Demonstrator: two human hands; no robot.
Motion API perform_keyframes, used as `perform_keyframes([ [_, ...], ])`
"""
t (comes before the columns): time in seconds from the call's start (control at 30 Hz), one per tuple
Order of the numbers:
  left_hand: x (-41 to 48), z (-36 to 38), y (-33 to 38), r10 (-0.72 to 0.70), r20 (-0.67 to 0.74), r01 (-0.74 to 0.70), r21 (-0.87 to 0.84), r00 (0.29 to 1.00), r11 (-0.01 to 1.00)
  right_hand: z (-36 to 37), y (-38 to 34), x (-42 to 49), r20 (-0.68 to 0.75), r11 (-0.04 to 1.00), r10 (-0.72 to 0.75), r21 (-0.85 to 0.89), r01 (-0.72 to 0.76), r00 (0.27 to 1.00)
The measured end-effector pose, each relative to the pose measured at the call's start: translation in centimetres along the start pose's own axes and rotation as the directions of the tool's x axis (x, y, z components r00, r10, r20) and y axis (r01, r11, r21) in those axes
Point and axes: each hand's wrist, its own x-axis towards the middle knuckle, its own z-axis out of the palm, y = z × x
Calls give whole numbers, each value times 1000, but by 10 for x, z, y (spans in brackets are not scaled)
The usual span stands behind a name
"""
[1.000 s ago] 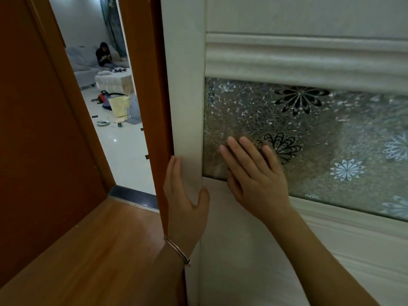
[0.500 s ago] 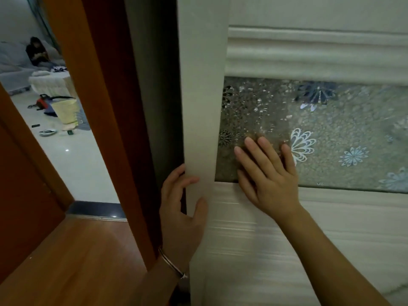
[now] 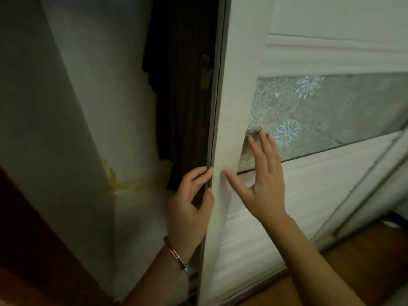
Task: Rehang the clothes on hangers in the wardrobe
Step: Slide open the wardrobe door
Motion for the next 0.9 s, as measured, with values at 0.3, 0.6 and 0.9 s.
perform_keyframes([
  [0.3, 40, 84, -12, 40, 239, -30, -43, 970, 999, -40, 80, 23, 172, 953, 243, 140, -267, 955],
  [0.6, 82, 182, -30, -65, 325, 92, -68, 943, 993, -58, 166, 37, 197, 949, 238, 159, -271, 951],
  [0.9, 103, 262, -34, -123, 343, 141, -28, 931, 990, -81, 238, 53, 200, 937, 281, 155, -314, 939],
])
